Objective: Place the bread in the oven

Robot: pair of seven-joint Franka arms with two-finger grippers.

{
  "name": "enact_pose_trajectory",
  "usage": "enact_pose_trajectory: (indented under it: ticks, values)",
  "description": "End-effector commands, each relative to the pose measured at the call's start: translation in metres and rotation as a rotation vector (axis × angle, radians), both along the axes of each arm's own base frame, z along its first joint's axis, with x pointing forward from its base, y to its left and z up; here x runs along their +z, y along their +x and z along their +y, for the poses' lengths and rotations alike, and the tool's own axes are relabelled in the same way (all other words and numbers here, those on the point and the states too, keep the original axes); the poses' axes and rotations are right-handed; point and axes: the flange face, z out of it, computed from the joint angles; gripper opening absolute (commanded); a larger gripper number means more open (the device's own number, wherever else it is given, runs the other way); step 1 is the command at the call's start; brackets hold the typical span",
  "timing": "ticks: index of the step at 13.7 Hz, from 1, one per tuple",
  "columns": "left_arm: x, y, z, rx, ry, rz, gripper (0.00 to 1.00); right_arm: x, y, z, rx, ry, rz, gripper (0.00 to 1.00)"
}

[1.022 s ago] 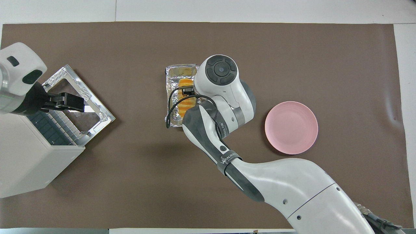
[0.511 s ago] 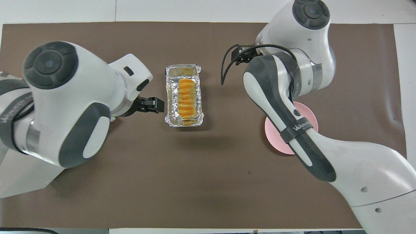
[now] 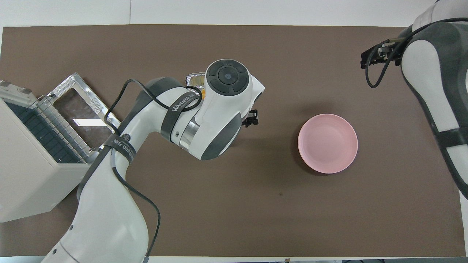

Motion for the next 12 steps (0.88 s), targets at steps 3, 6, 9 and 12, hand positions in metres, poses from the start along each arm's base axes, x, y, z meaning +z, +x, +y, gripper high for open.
enact_pose_trajectory:
  ticks: [3, 6, 9, 12]
  values:
    - [-0.016, 0.024, -0.003, 0.026, -0.035, -0.072, 0.91, 0.055, -0.047, -0.028, 0.001, -0.014, 0.040, 1.00]
    - [-0.032, 0.034, 0.006, 0.014, -0.008, -0.091, 0.89, 0.085, -0.070, -0.047, 0.016, -0.014, 0.044, 1.00]
    - [-0.056, 0.040, 0.011, -0.011, 0.032, -0.088, 0.89, 0.103, -0.092, -0.058, -0.006, -0.011, 0.082, 1.00]
    - [-0.062, 0.040, 0.011, -0.013, 0.038, -0.085, 0.88, 0.114, -0.105, -0.061, -0.010, -0.038, 0.099, 1.00]
